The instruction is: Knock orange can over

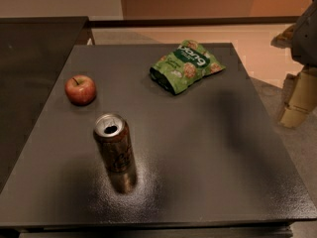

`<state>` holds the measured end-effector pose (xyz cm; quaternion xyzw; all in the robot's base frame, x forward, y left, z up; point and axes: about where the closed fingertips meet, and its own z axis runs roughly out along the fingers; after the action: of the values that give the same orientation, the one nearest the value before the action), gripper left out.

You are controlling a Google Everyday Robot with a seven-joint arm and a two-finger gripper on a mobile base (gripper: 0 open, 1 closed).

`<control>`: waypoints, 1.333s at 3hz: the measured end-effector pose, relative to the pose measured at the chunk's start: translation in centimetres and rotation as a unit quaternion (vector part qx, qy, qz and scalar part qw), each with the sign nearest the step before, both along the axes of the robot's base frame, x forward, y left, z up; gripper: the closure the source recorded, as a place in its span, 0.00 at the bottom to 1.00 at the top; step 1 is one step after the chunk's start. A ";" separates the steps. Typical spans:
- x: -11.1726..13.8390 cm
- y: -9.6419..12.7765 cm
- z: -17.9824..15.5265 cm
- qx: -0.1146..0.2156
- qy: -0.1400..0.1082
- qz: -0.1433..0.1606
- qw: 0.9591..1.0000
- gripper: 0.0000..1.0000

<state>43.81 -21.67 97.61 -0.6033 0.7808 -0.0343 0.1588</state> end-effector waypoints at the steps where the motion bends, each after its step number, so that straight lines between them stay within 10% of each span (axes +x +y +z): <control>1: 0.0 0.0 0.0 0.000 0.000 0.000 1.000 0.00; 4: 0.5 6.2 -1.6 0.117 0.005 0.041 0.992 0.00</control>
Offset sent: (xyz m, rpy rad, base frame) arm -0.0004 0.0121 0.0013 0.0722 0.0073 0.0237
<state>44.32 -15.50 96.05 -0.6123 0.7548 0.0671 0.2255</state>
